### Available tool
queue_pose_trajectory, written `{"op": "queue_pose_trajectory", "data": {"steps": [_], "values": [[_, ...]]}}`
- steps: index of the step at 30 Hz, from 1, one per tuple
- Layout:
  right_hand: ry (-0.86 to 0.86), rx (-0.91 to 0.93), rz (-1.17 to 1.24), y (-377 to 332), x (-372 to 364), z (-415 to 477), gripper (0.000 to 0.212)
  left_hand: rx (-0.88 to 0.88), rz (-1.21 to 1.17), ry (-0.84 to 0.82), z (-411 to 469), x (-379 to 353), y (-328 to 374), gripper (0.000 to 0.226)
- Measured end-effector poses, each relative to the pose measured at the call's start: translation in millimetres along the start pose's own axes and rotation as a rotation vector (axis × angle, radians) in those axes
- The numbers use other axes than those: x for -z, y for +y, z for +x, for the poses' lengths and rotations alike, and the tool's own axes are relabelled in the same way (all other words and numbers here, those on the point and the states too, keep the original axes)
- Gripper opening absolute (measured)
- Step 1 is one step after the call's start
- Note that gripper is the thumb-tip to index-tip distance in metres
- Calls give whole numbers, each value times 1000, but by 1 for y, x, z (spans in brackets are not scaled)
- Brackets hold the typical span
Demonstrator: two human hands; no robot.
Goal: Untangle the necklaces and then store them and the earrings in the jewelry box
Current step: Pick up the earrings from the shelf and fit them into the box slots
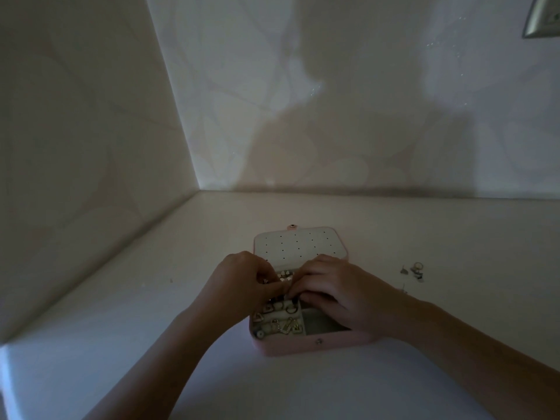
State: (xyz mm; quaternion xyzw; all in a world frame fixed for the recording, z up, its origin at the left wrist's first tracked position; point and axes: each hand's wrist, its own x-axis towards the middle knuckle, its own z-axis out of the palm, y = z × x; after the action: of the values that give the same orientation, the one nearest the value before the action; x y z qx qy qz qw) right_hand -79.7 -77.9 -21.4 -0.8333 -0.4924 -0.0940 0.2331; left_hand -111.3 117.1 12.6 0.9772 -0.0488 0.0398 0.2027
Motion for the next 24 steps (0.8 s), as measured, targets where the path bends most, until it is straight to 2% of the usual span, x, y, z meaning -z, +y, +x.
{"op": "queue_pose_trajectory", "data": {"steps": [6, 13, 18, 24], "values": [[1, 1, -5, -1, 0, 1, 34, 25, -21, -33, 0, 0, 0, 16], [15, -3, 4, -1, 0, 0, 33, 68, -103, -76, 3, -4, 1, 25], [21, -9, 16, 0, 0, -1, 30, 105, -163, -105, 3, -5, 0, 23], [46, -40, 88, 0, 1, -2, 24, 101, -118, 2, 2, -7, 3, 18]]}}
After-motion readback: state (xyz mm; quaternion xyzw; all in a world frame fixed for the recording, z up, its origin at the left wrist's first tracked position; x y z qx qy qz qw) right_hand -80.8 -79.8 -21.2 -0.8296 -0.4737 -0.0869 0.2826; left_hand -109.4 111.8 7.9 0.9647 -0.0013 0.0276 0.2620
